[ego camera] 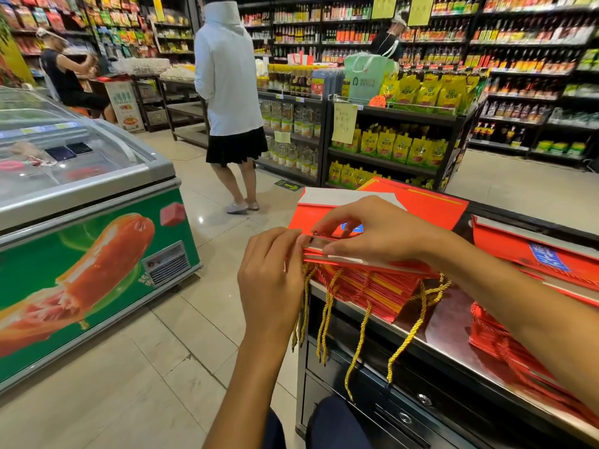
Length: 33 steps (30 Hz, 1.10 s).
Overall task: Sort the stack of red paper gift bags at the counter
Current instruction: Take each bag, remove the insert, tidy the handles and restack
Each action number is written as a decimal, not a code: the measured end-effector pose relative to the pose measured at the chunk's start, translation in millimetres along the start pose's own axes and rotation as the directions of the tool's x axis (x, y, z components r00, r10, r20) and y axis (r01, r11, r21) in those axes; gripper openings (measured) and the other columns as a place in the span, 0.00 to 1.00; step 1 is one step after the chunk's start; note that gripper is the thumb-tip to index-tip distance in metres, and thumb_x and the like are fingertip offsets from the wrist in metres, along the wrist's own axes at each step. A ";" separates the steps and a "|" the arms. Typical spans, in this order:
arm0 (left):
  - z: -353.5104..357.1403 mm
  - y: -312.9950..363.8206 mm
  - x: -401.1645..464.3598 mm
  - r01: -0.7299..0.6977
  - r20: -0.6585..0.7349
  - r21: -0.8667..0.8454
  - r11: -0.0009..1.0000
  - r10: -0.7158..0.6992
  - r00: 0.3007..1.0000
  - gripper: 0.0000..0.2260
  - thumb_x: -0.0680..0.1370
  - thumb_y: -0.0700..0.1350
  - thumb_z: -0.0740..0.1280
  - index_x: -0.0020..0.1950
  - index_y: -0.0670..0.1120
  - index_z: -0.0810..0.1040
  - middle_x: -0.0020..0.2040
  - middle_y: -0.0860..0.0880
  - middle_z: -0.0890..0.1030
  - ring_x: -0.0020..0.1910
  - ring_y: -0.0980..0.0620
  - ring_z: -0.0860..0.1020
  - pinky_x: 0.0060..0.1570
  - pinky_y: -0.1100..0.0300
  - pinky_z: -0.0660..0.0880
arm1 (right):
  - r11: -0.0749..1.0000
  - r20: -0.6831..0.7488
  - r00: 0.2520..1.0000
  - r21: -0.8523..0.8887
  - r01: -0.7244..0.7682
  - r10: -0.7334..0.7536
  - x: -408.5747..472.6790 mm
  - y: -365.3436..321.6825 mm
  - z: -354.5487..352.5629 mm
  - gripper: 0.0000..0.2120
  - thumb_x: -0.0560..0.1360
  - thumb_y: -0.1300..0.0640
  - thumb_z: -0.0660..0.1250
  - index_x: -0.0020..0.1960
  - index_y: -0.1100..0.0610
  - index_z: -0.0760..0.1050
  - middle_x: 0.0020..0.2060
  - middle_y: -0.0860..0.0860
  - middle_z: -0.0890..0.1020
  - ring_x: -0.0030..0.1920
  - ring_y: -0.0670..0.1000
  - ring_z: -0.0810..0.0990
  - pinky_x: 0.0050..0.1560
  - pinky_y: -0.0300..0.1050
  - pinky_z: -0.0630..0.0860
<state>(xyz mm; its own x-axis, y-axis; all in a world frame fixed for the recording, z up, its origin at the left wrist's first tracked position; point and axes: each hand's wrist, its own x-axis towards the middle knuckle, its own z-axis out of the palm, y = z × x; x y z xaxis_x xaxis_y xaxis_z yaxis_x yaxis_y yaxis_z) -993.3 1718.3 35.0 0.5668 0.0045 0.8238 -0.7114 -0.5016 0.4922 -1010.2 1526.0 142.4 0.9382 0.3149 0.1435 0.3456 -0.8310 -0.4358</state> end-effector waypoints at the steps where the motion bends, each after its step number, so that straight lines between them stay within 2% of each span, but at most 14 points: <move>1: -0.5 1.4 0.3 0.012 -0.006 -0.010 1.000 -0.012 1.000 0.07 0.81 0.43 0.71 0.56 0.42 0.85 0.52 0.48 0.84 0.52 0.49 0.80 0.50 0.53 0.77 | 1.000 0.002 1.000 0.005 -0.004 0.004 -0.2 -0.7 -1.1 0.15 0.76 0.51 0.74 0.62 0.47 0.83 0.54 0.39 0.84 0.50 0.31 0.78 0.50 0.28 0.73; 3: -1.6 5.7 0.9 0.061 -0.022 -0.054 0.997 -0.063 0.998 0.06 0.81 0.43 0.72 0.56 0.43 0.84 0.52 0.49 0.84 0.51 0.51 0.80 0.47 0.53 0.78 | 1.000 0.003 1.000 0.018 -0.004 0.004 0.2 -2.1 -1.8 0.14 0.75 0.52 0.72 0.61 0.46 0.83 0.53 0.39 0.85 0.53 0.35 0.80 0.55 0.39 0.78; 5: -2.4 10.0 0.8 0.109 -0.034 -0.099 0.989 -0.113 0.993 0.05 0.80 0.40 0.72 0.56 0.43 0.82 0.51 0.50 0.83 0.49 0.52 0.80 0.43 0.54 0.78 | 1.000 0.007 1.000 0.022 0.012 -0.012 0.2 -5.2 0.6 0.17 0.74 0.45 0.68 0.61 0.46 0.84 0.53 0.39 0.85 0.55 0.39 0.82 0.57 0.44 0.80; 7: -2.4 12.6 -0.1 0.105 -0.032 -0.082 0.991 -0.108 0.994 0.05 0.78 0.35 0.72 0.53 0.42 0.82 0.52 0.48 0.83 0.51 0.50 0.80 0.46 0.54 0.78 | 0.999 -0.010 0.999 0.006 0.042 -0.042 0.4 -7.7 4.1 0.23 0.73 0.38 0.64 0.61 0.47 0.84 0.53 0.39 0.86 0.54 0.37 0.81 0.54 0.39 0.78; 10: -5.0 18.6 0.3 0.127 0.008 0.005 0.992 -0.127 0.992 0.07 0.78 0.38 0.72 0.54 0.44 0.85 0.59 0.48 0.82 0.59 0.51 0.79 0.54 0.58 0.78 | 0.997 -0.058 0.995 -0.015 0.082 -0.083 1.5 -8.8 5.9 0.15 0.79 0.46 0.67 0.63 0.47 0.83 0.55 0.41 0.86 0.51 0.32 0.79 0.49 0.30 0.73; 13: -5.8 29.6 5.1 0.209 0.045 0.043 0.977 -0.211 0.976 0.06 0.80 0.43 0.71 0.55 0.48 0.86 0.61 0.52 0.80 0.60 0.53 0.77 0.56 0.63 0.74 | 0.991 -0.100 0.987 -0.063 0.119 -0.124 2.4 -10.4 6.0 0.13 0.81 0.55 0.68 0.63 0.46 0.83 0.55 0.41 0.86 0.51 0.37 0.80 0.48 0.32 0.74; 16: 0.0 39.1 12.2 0.352 0.121 0.032 0.936 -0.353 0.928 0.08 0.81 0.51 0.69 0.53 0.51 0.86 0.63 0.55 0.76 0.61 0.53 0.75 0.56 0.57 0.78 | 0.987 -0.114 0.983 -0.087 0.137 -0.146 2.5 -12.8 8.6 0.14 0.80 0.57 0.67 0.62 0.47 0.83 0.54 0.41 0.86 0.48 0.32 0.79 0.47 0.28 0.72; 20: 9.6 42.3 18.8 0.467 0.110 -0.043 0.883 -0.461 0.881 0.05 0.79 0.49 0.70 0.48 0.51 0.85 0.61 0.56 0.73 0.59 0.52 0.77 0.53 0.56 0.79 | 0.987 -0.136 0.981 -0.105 0.123 -0.137 2.4 -14.8 9.0 0.14 0.80 0.57 0.66 0.63 0.46 0.83 0.52 0.41 0.86 0.47 0.31 0.78 0.45 0.28 0.71; 21: 11.2 42.2 19.6 0.472 0.094 -0.060 0.879 -0.466 0.880 0.05 0.79 0.48 0.70 0.47 0.50 0.85 0.60 0.57 0.73 0.57 0.53 0.77 0.52 0.57 0.79 | 0.987 -0.131 0.982 -0.105 0.121 -0.135 2.8 -14.9 9.0 0.14 0.80 0.56 0.66 0.63 0.46 0.83 0.52 0.41 0.86 0.47 0.32 0.79 0.45 0.29 0.72; 25: 8.4 42.6 16.5 0.455 0.067 -0.151 0.877 -0.451 0.890 0.05 0.79 0.42 0.71 0.48 0.50 0.86 0.60 0.57 0.75 0.54 0.64 0.75 0.48 0.76 0.71 | 0.988 -0.175 0.975 -0.090 0.124 -0.138 1.7 -14.3 10.1 0.14 0.80 0.54 0.66 0.63 0.49 0.83 0.51 0.43 0.87 0.47 0.38 0.80 0.45 0.35 0.74; 27: 6.8 39.4 11.7 0.433 0.074 -0.188 0.881 -0.427 0.901 0.06 0.78 0.39 0.71 0.47 0.49 0.85 0.61 0.58 0.76 0.56 0.64 0.74 0.51 0.74 0.73 | 0.994 -0.231 0.967 -0.050 0.096 -0.105 0.6 -13.0 9.6 0.15 0.79 0.60 0.66 0.63 0.52 0.83 0.53 0.46 0.86 0.51 0.41 0.80 0.49 0.38 0.75; 29: 4.9 37.0 8.5 0.422 0.092 -0.226 0.878 -0.412 0.907 0.06 0.78 0.40 0.72 0.47 0.51 0.85 0.62 0.59 0.76 0.59 0.61 0.75 0.53 0.67 0.77 | 0.996 -0.208 0.974 -0.027 0.086 -0.090 0.0 -13.6 9.3 0.15 0.80 0.63 0.66 0.63 0.52 0.83 0.53 0.45 0.85 0.53 0.42 0.79 0.50 0.36 0.75; 31: 0.5 36.2 7.0 0.417 0.102 -0.248 0.874 -0.405 0.909 0.04 0.78 0.45 0.74 0.46 0.55 0.84 0.62 0.58 0.77 0.59 0.59 0.77 0.52 0.68 0.77 | 0.996 -0.155 0.984 -0.041 0.083 -0.089 1.5 -14.6 10.0 0.14 0.81 0.60 0.67 0.63 0.49 0.83 0.52 0.41 0.84 0.52 0.41 0.79 0.48 0.35 0.75; 33: -4.7 35.8 5.7 0.422 0.121 -0.270 0.865 -0.404 0.907 0.01 0.77 0.48 0.74 0.46 0.55 0.85 0.62 0.57 0.78 0.59 0.62 0.76 0.50 0.75 0.73 | 0.999 -0.114 0.993 -0.030 0.031 -0.034 3.7 -12.7 7.3 0.13 0.80 0.53 0.69 0.63 0.45 0.82 0.49 0.39 0.84 0.49 0.41 0.79 0.49 0.39 0.75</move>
<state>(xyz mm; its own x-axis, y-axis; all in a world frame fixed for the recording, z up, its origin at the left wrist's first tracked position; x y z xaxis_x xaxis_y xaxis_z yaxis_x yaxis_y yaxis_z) -1017.5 1704.5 58.6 0.8517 0.1023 0.5139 -0.4887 -0.1986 0.8495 -1011.2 1541.1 142.0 0.9219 0.2888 0.2584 0.3747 -0.8343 -0.4044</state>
